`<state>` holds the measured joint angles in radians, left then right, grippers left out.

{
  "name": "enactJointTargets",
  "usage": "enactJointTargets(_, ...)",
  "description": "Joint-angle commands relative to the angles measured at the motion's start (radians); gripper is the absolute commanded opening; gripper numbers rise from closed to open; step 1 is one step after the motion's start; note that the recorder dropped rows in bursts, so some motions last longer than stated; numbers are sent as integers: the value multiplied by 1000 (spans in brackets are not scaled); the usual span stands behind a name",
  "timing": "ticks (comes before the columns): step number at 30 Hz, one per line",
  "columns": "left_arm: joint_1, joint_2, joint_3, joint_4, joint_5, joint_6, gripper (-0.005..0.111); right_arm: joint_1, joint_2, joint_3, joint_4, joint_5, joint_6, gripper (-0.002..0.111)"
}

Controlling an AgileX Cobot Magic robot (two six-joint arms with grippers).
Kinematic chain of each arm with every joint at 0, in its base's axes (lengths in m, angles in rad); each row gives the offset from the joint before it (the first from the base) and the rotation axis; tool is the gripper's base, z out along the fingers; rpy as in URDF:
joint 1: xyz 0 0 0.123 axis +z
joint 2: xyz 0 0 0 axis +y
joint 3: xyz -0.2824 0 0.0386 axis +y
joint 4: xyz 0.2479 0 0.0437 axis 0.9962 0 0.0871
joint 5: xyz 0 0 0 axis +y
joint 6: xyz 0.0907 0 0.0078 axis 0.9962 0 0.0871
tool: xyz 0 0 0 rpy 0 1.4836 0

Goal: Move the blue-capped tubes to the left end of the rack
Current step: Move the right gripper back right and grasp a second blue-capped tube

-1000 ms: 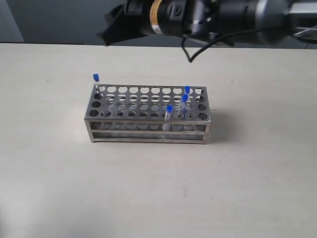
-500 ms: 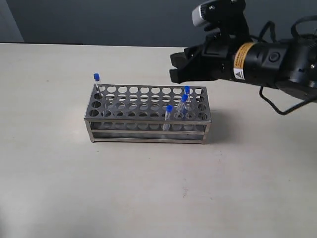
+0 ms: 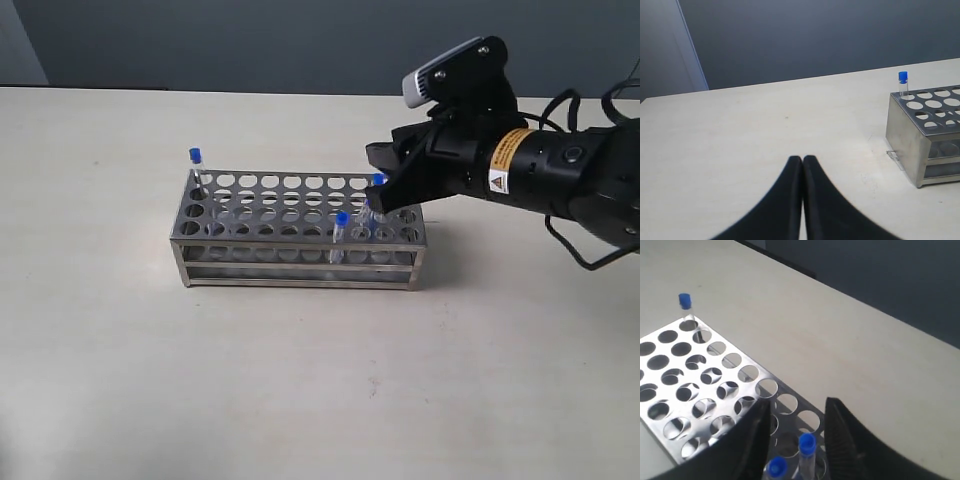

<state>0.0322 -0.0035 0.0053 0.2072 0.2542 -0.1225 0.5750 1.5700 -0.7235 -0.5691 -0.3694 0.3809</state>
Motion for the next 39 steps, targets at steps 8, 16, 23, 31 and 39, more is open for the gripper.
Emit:
enactJointTargets(8,-4,3,-5,-5,-8,-1,1,-6,119,4,104,-53,-145,36)
enactJointTargets(16,-4,3,-5,-5,-8,-1,1,-6,151,4,194,-87,-222,36)
enactJointTargets(23,-4,3,-5,-5,-8,-1,1,-6,151,4,289,-82,-318,36)
enactJointTargets(31,-4,3,-5,-5,-8,-1,1,-6,151,5,285,-31,-318,36)
enactJointTargets(39,-4,3,-5,-5,-8,-1,1,-6,151,11,154,-60,-213,36)
